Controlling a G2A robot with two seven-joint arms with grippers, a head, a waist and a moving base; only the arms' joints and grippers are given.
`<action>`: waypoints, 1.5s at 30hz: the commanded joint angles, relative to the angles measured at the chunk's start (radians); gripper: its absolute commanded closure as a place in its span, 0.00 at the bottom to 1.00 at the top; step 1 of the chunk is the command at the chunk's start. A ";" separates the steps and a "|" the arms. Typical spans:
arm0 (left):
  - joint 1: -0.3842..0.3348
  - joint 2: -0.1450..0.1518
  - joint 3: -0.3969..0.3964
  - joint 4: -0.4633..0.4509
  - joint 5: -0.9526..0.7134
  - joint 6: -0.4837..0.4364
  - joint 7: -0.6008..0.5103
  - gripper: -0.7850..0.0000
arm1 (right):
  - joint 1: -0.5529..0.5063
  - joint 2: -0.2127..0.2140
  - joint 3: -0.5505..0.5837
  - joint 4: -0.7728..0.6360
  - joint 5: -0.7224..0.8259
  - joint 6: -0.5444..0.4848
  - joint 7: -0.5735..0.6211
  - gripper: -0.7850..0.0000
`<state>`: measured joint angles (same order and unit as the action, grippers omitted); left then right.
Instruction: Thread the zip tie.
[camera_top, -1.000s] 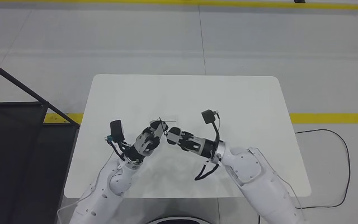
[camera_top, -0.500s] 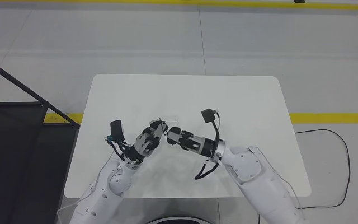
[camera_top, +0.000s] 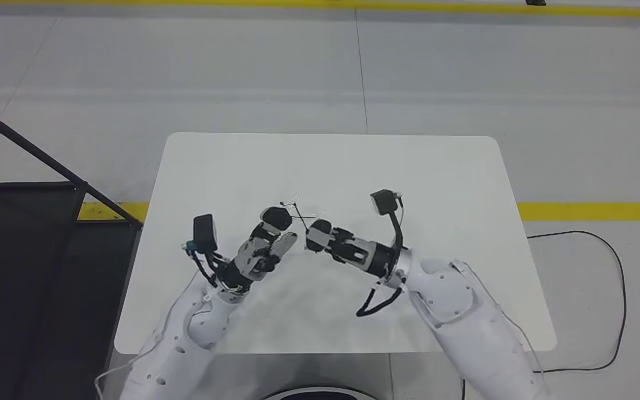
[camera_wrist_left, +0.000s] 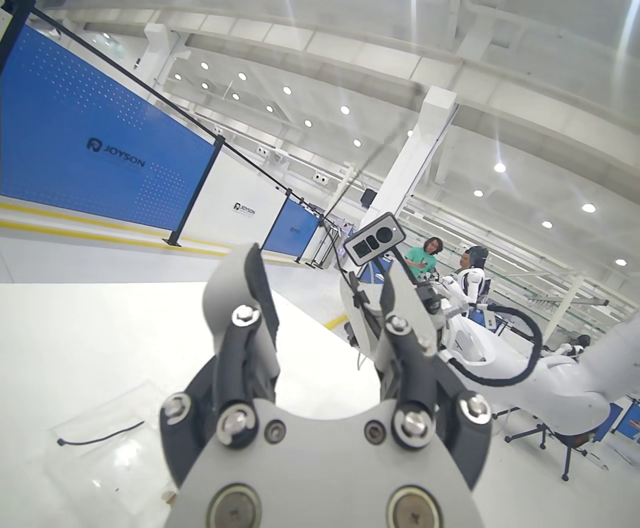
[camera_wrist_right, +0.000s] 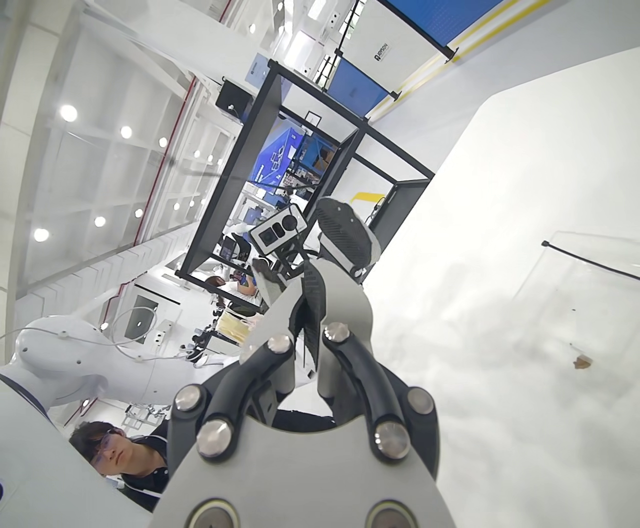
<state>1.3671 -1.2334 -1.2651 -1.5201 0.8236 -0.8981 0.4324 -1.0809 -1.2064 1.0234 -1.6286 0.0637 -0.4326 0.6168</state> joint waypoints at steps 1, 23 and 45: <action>0.006 0.003 -0.012 0.003 -0.018 -0.026 -0.009 0.00 | -0.001 0.001 0.008 -0.002 0.007 -0.005 0.005 1.00; -0.025 0.140 0.001 -0.019 -1.137 -0.114 -0.939 0.00 | 0.153 0.035 0.065 0.152 0.522 0.111 0.779 1.00; -0.062 0.162 0.080 -0.041 -1.649 0.092 -1.393 0.00 | 0.191 0.022 -0.025 0.132 0.568 0.041 0.812 1.00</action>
<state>1.3110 -1.0730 -1.1854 -1.5664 -0.7559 -0.8297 -0.8913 -0.8942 -1.1845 1.0061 -1.4945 0.6349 -0.3887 1.4319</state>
